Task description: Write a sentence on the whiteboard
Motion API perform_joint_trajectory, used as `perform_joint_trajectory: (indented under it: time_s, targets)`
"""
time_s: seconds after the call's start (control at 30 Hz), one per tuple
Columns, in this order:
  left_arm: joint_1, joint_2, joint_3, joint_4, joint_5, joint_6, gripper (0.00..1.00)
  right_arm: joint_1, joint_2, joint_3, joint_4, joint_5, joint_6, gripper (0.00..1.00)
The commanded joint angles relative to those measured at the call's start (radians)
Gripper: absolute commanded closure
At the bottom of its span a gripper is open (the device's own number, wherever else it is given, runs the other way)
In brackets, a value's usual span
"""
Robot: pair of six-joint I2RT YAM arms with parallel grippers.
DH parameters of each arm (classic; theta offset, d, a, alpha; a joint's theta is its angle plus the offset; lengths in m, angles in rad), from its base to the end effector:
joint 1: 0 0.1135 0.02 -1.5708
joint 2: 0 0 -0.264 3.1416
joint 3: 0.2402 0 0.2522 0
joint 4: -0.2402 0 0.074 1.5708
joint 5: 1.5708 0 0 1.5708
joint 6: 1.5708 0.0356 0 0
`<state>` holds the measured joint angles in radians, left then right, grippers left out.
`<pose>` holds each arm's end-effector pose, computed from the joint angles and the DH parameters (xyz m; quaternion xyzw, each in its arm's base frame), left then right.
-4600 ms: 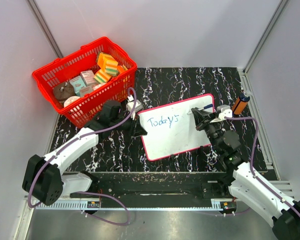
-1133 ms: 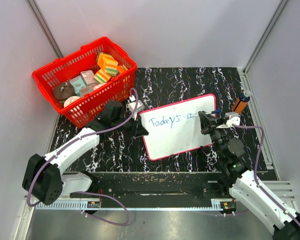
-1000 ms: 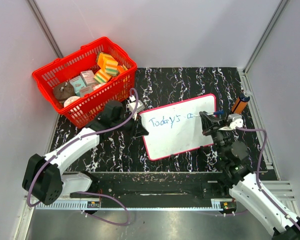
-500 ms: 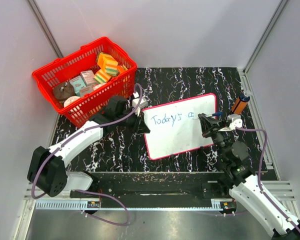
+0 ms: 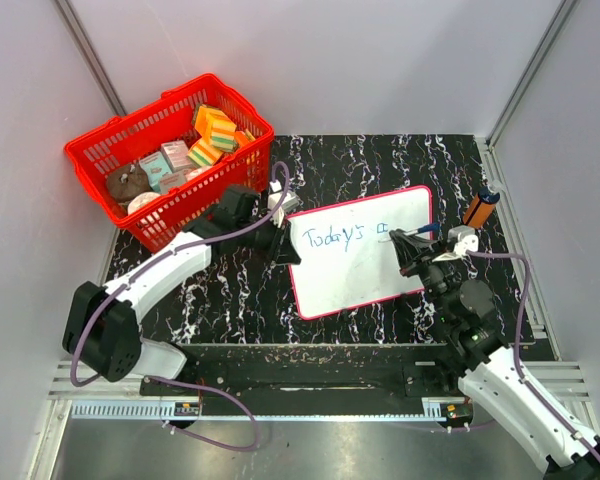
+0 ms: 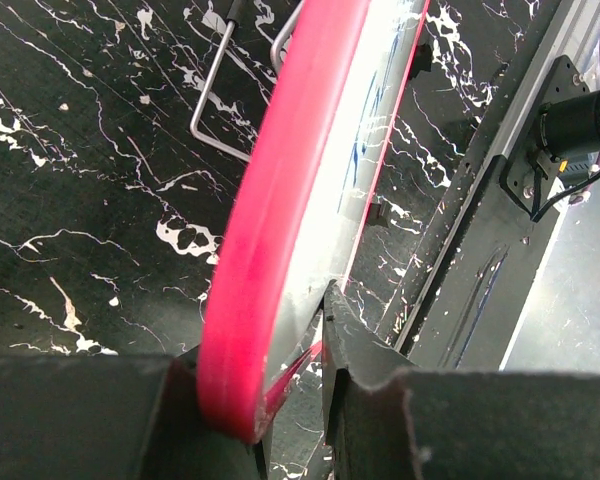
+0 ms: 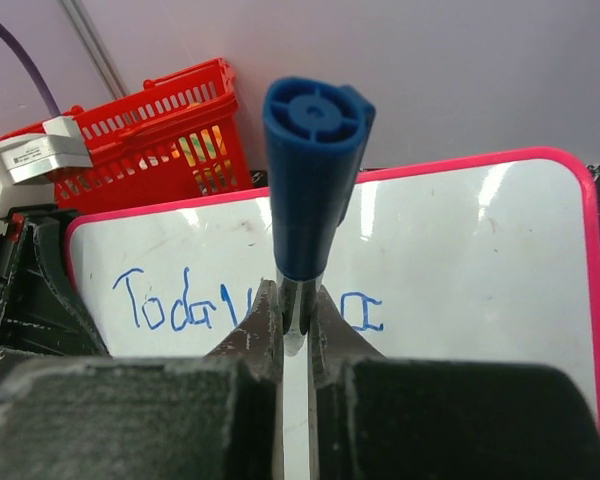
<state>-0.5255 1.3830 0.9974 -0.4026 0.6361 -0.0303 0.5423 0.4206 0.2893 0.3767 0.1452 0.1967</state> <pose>0.2425 -0.1651 0.2635 0.3308 0.8220 -0.3774 0.2691 0.1189 0.0656 0.2752 -0.0492 0.6143 0.2423 0.7493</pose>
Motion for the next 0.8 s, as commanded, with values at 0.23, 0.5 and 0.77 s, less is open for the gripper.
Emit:
perform_joint_trajectory:
  time_s: [0.23,0.5,0.77]
  targets:
    - [0.001,0.122,-0.026,-0.120,-0.346,0.250,1.00,-0.001,0.202,0.016,0.250,-0.180,0.033,1.00]
    - [0.001,0.152,-0.036,-0.102,-0.335,0.248,1.00,0.079,0.254,0.054,0.280,-0.164,-0.063,1.00]
    - [0.001,0.169,-0.043,-0.090,-0.332,0.245,1.00,0.281,0.256,0.057,0.252,0.019,-0.221,1.00]
